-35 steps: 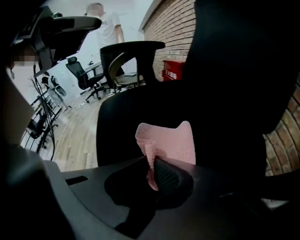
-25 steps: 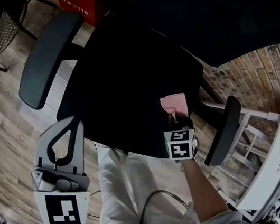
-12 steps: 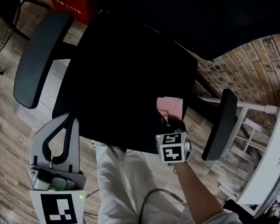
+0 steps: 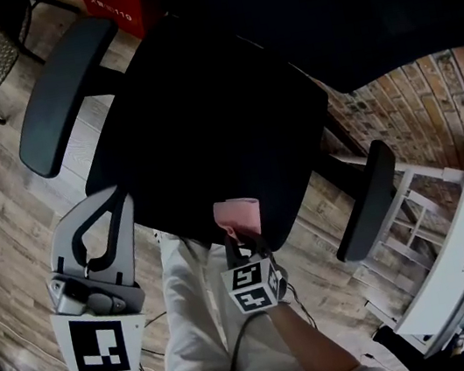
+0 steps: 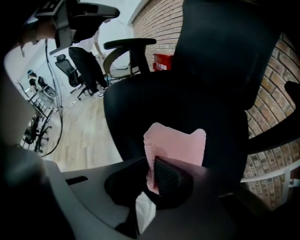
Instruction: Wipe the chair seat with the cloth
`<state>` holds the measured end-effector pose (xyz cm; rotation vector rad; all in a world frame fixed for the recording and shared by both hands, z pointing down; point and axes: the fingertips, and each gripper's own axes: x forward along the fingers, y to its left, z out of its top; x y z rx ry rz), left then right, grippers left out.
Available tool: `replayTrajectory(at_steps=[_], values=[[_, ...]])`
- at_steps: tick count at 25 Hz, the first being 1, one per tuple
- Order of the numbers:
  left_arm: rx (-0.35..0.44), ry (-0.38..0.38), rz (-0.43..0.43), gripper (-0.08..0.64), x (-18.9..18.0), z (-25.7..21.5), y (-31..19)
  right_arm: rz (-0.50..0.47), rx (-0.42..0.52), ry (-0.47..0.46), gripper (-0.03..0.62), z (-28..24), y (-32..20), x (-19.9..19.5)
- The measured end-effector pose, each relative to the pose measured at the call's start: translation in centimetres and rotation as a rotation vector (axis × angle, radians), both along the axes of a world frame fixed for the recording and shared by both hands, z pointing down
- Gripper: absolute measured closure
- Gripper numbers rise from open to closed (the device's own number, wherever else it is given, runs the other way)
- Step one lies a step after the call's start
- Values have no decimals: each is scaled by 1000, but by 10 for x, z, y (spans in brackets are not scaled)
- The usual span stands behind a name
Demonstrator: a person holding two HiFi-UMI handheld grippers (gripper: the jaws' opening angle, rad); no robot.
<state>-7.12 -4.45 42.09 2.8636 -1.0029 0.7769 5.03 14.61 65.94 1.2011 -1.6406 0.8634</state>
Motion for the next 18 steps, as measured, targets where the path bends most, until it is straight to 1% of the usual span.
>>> replayTrajectory(at_steps=[3,7,15,18], values=[[3,-3,5,541,2,0,2,-22,-18,-11,537,2,12,-6],[-5,-5,1,541,4,1,2,-17,-39,-7,537,2,25,4],[2,3,19,541,20,-5,8,33,-60,49,537,-6,56,53],[20,13,28,541,28,-13,10,73,-50,72,537,-11,60,74]])
